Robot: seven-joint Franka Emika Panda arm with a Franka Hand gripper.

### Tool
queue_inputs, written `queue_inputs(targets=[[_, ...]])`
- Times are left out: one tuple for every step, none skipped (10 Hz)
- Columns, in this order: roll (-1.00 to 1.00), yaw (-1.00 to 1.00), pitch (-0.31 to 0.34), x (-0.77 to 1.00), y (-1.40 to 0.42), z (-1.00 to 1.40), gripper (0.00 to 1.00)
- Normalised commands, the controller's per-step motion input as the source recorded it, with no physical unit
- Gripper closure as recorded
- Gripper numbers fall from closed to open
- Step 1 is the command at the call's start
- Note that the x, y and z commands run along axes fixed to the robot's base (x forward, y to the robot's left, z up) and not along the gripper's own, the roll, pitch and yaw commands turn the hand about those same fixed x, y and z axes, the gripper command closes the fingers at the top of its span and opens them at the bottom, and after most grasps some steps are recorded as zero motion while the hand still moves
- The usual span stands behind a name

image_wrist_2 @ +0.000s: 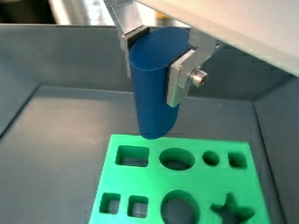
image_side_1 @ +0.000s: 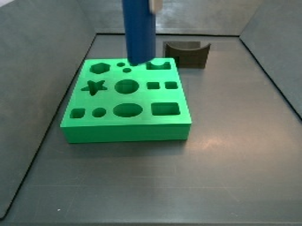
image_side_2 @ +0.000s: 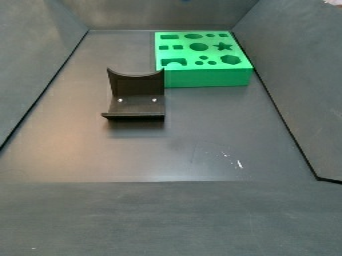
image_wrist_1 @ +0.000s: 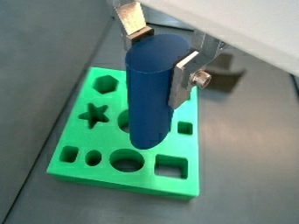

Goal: Insert the oval object.

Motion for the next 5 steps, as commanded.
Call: queue_inputs(targets=[[-0.02,-1.00,-0.083,0.00,-0.05,-0.43,1.00],[-0.04,-1.00,-0.076,0.00,-0.07,-0.40,1.00],[-0.04,-1.00,-0.096,0.00,-0.09,-0.37,1.00],[-0.04,-1.00,-0.107,0.00,-0.06,-0.39,1.00],[-0.02,-1.00,-0.050,0.00,0.00,-0.36,1.00]])
